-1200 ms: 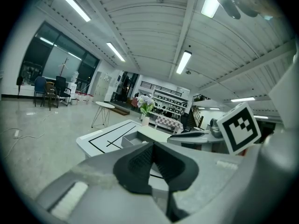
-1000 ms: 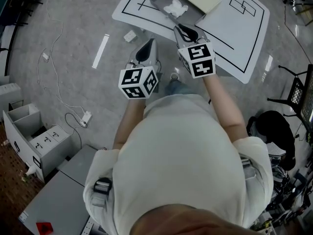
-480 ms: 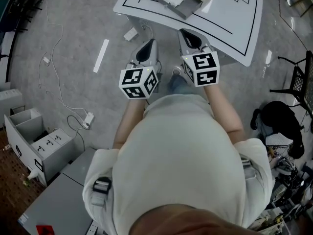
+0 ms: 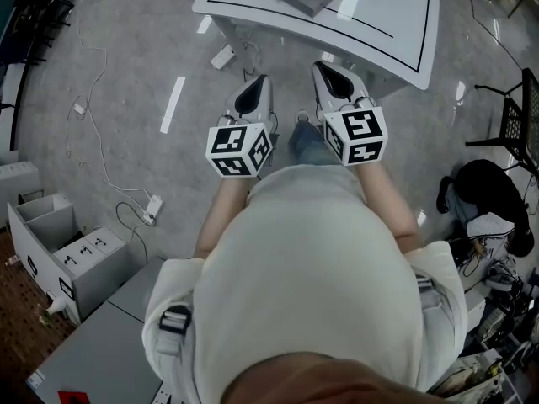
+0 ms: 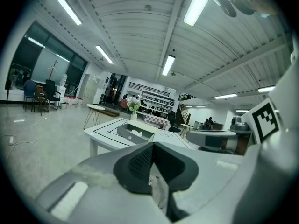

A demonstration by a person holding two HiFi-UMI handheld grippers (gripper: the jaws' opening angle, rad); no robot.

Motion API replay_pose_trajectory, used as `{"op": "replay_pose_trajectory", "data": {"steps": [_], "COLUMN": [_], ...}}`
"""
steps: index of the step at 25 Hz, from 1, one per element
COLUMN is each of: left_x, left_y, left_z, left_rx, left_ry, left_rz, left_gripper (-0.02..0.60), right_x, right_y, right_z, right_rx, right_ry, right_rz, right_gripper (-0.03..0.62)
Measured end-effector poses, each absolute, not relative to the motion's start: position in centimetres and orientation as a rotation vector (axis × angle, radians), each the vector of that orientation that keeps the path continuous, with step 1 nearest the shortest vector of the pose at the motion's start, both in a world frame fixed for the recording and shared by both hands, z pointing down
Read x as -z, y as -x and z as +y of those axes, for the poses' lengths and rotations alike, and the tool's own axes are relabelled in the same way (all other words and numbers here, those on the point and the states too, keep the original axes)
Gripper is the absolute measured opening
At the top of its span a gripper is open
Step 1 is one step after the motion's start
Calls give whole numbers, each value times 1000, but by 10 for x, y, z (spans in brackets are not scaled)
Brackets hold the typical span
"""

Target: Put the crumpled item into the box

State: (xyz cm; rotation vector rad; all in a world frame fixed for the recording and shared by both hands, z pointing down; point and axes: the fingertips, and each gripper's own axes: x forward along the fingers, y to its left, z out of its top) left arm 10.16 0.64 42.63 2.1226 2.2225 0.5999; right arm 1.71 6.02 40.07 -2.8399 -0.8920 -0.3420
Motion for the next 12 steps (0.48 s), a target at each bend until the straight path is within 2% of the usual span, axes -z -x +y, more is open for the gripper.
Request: {"op": "replay_pose_trajectory", "data": {"steps": [12], "left_x": [-434], "left_y": [-77], "left_z": [-57], "left_rx": [-586], "left_ry": [-2135], "left_rz": [2222], "left_gripper": [0], "right_x": [-399], "right_y": [11], "right_z": [-5], "right_rx": [250], "right_ry": [2865], "right_rz": [-865], "right_gripper": [2]}}
